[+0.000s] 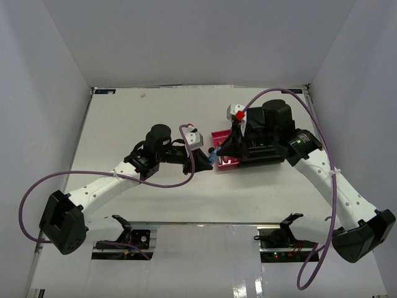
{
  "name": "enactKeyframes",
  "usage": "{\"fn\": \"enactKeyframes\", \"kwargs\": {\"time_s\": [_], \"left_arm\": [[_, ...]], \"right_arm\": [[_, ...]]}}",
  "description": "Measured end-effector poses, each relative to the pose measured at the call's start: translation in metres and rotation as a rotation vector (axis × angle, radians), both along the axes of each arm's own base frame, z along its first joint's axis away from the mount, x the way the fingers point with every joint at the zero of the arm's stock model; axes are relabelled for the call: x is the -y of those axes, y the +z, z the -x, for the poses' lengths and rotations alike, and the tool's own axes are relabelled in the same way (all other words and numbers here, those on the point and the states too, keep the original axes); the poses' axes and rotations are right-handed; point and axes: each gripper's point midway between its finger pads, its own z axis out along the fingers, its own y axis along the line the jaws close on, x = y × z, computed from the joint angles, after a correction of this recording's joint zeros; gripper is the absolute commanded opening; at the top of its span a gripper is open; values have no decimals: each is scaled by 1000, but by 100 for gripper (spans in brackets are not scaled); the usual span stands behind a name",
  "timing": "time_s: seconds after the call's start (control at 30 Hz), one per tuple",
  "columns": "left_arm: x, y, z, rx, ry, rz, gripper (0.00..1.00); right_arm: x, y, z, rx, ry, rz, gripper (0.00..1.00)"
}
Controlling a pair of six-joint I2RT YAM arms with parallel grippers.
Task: Sort the stationery into containers
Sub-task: Close the pen cap on the pen.
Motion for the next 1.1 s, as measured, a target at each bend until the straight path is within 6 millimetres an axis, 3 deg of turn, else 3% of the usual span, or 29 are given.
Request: {"fn": "enactKeyframes", "kwargs": {"time_s": [0.3, 0.87, 1.1], "left_arm": [[1, 3, -5, 33, 7, 2, 0], [16, 17, -20, -59, 14, -27, 0], [17, 19, -23, -59, 25, -34, 0]], "right_arm": [[3, 4, -3, 33, -18, 16, 8], [16, 18, -16, 169, -109, 29, 8], [16, 20, -19, 190, -114, 29, 17]]}}
